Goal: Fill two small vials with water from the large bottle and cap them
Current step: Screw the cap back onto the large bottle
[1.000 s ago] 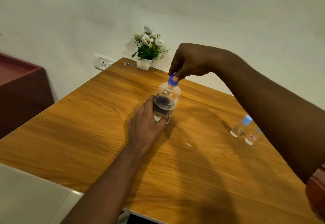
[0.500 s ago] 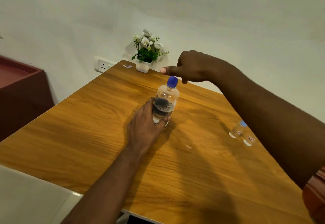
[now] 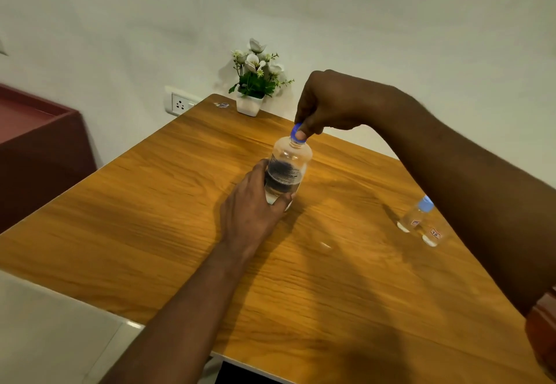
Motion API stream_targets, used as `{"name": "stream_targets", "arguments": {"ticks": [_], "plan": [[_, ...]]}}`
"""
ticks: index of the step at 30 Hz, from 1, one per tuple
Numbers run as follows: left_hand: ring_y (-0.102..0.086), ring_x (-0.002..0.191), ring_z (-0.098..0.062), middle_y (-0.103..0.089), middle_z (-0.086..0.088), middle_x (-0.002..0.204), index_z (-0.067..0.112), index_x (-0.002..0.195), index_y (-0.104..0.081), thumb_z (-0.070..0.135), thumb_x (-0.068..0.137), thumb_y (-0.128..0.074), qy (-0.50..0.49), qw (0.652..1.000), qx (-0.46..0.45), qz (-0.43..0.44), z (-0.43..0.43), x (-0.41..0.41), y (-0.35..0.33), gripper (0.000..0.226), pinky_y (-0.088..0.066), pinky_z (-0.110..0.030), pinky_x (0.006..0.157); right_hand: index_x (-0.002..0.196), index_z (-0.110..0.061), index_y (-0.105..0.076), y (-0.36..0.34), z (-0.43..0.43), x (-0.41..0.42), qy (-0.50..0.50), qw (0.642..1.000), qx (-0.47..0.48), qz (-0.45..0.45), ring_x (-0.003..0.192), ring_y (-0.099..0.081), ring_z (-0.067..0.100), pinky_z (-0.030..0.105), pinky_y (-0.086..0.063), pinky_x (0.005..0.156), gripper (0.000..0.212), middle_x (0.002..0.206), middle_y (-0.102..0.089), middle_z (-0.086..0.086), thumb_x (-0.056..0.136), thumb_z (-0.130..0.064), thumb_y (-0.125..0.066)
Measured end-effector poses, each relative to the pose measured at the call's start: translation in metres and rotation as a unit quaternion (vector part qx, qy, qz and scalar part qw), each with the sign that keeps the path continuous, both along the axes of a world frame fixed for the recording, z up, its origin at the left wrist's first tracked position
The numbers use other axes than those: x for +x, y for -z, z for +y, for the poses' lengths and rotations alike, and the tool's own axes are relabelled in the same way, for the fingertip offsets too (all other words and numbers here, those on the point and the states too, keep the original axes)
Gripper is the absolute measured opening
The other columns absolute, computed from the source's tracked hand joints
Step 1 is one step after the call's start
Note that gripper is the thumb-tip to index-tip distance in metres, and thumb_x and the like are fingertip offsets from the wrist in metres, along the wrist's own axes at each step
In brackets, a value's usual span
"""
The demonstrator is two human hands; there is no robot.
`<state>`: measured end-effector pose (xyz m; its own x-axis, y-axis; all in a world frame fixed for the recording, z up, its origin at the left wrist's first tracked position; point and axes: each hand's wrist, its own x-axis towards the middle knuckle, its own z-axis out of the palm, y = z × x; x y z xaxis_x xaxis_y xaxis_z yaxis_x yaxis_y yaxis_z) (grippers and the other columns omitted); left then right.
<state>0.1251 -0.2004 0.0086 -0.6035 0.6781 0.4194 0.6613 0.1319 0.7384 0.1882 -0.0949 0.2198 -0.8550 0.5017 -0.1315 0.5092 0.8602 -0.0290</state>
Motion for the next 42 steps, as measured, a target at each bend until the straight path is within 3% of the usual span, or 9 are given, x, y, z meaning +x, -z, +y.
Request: {"name": "stream_targets", "arguments": {"ticks": [8,11,15,20,25,27,31,35,42], "plan": [[-0.053,0.12,-0.015,-0.054,0.006,0.133,0.029,0.14,-0.034,0.056,0.076,-0.07,0.002,1.0,0.001,-0.006,0.001,0.0,-0.001,0.078,-0.038,-0.025,0.082,0.066,-0.012,-0.061,0.012,-0.003,-0.007,0.035,0.991,0.129,-0.03,0.044,-0.062,0.009,0.023,-0.045,0.05,0.048,0.052,-0.064,-0.002,0.089,-0.055,-0.061],[-0.052,0.121,-0.016,-0.054,0.006,0.134,0.029,0.14,-0.033,0.056,0.076,-0.07,-0.003,1.0,-0.002,-0.005,0.001,0.0,0.0,0.078,-0.038,-0.025,0.083,0.062,-0.014,-0.054,0.019,-0.006,-0.009,0.026,0.983,0.183,-0.023,0.043,-0.056,0.009,0.028,-0.046,0.058,0.052,0.05,-0.059,-0.001,0.094,-0.055,-0.053],[-0.052,0.122,-0.016,-0.053,0.006,0.136,0.029,0.141,-0.033,0.056,0.076,-0.07,0.004,1.0,-0.003,-0.009,0.002,0.0,0.0,0.079,-0.042,-0.029,0.087,0.061,-0.018,-0.039,0.023,-0.009,-0.01,0.041,0.969,0.242,-0.007,0.055,-0.04,0.014,0.029,-0.028,0.052,0.055,0.061,-0.044,0.001,0.094,-0.061,-0.047],[-0.05,0.123,-0.016,-0.052,0.006,0.137,0.029,0.141,-0.033,0.057,0.076,-0.069,0.001,1.0,-0.008,-0.015,0.001,0.0,-0.001,0.08,-0.041,-0.029,0.088,0.061,-0.016,-0.045,0.026,-0.01,-0.011,0.075,0.972,0.225,-0.001,0.056,-0.043,0.014,0.028,-0.027,0.051,0.064,0.061,-0.048,0.002,0.087,-0.074,-0.042],[-0.052,0.122,-0.015,-0.053,0.006,0.135,0.029,0.141,-0.034,0.056,0.075,-0.07,0.003,1.0,-0.003,-0.015,-0.001,0.001,-0.003,0.079,-0.041,-0.027,0.087,0.058,-0.012,-0.056,0.018,-0.014,-0.007,0.16,0.98,0.121,0.013,0.056,-0.059,0.019,0.033,-0.047,0.065,0.09,0.058,-0.061,0.005,0.077,-0.089,-0.015],[-0.053,0.12,-0.015,-0.055,0.006,0.134,0.028,0.14,-0.035,0.055,0.076,-0.071,0.005,1.0,0.003,-0.013,-0.002,0.001,-0.003,0.078,-0.041,-0.027,0.086,0.06,-0.012,-0.059,0.008,-0.013,-0.006,0.182,0.977,0.108,0.027,0.054,-0.062,0.021,0.033,-0.043,0.061,0.095,0.058,-0.063,0.003,0.075,-0.091,-0.01],[-0.054,0.119,-0.015,-0.056,0.005,0.132,0.027,0.139,-0.036,0.054,0.076,-0.071,0.008,1.0,0.007,-0.015,-0.001,0.001,-0.003,0.076,-0.041,-0.026,0.084,0.073,-0.007,-0.065,-0.013,-0.003,-0.002,0.167,0.984,0.04,0.049,0.058,-0.066,0.021,0.029,-0.045,0.054,0.08,0.065,-0.066,0.008,0.088,-0.078,-0.032],[-0.053,0.119,-0.016,-0.055,0.005,0.133,0.028,0.14,-0.036,0.055,0.076,-0.07,0.005,1.0,0.003,-0.015,-0.001,0.002,-0.003,0.077,-0.039,-0.026,0.084,0.11,-0.006,-0.065,-0.014,0.002,0.005,0.095,0.993,-0.065,0.027,0.079,-0.068,0.02,0.029,-0.056,0.062,0.023,0.099,-0.071,0.014,0.093,-0.022,-0.066],[-0.051,0.122,-0.015,-0.053,0.005,0.135,0.028,0.141,-0.034,0.058,0.076,-0.069,0.001,1.0,-0.009,-0.015,-0.001,0.001,-0.002,0.08,-0.036,-0.025,0.084,0.121,-0.009,-0.068,-0.003,-0.003,0.008,0.015,0.998,-0.058,0.007,0.103,-0.068,0.025,0.034,-0.054,0.088,0.04,0.118,-0.069,0.009,0.083,0.001,-0.072]]}}
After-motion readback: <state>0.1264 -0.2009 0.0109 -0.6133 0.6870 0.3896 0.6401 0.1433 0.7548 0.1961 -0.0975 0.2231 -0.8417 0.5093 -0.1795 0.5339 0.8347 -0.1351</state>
